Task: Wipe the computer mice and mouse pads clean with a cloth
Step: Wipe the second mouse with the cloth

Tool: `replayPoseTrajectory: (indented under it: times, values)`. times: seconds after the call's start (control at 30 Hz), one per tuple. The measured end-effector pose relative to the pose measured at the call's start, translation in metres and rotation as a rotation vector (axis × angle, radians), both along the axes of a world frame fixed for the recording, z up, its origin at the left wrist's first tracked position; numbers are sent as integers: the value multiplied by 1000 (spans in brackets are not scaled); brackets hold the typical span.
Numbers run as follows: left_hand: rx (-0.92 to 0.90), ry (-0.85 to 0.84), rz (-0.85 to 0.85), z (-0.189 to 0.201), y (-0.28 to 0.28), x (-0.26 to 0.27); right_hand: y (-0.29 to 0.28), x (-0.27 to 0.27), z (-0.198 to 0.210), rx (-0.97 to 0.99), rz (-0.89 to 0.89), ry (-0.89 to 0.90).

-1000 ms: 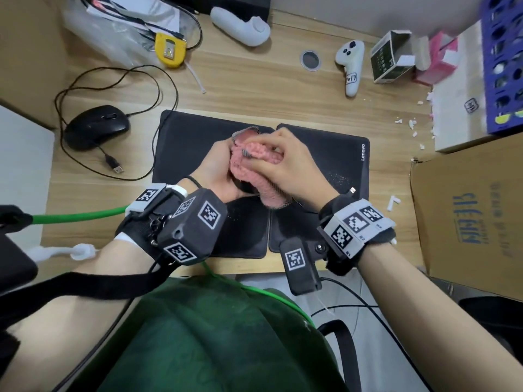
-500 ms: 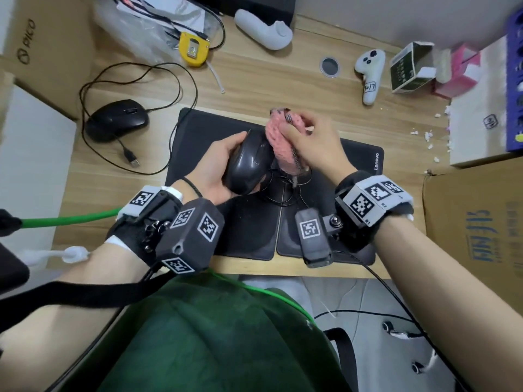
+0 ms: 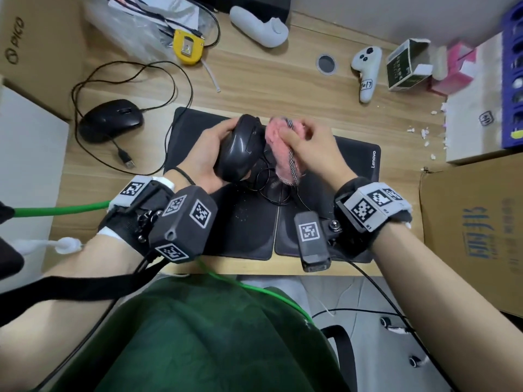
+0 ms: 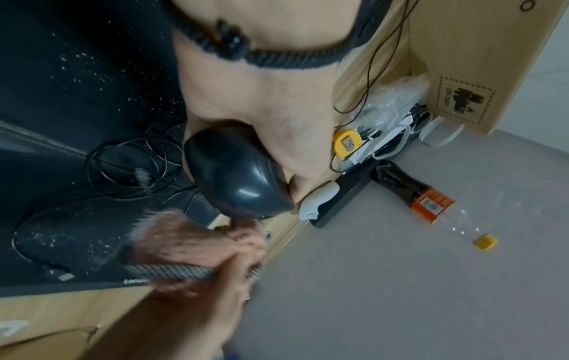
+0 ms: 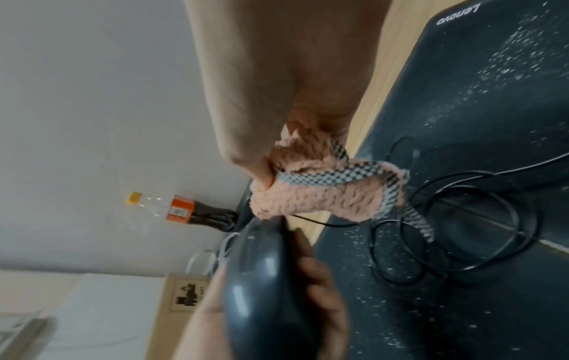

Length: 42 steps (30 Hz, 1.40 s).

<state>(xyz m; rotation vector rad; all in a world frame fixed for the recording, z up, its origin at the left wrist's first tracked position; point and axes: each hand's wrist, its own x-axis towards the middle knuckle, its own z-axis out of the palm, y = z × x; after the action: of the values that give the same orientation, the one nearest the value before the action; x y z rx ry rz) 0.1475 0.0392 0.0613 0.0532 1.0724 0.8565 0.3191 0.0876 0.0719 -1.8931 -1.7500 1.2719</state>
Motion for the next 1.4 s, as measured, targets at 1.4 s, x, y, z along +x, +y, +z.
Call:
replayPoseTrajectory:
  times: [1.4]
  values:
    - [-138, -35, -77, -11, -18, 4, -16, 1, 0, 13, -125, 81]
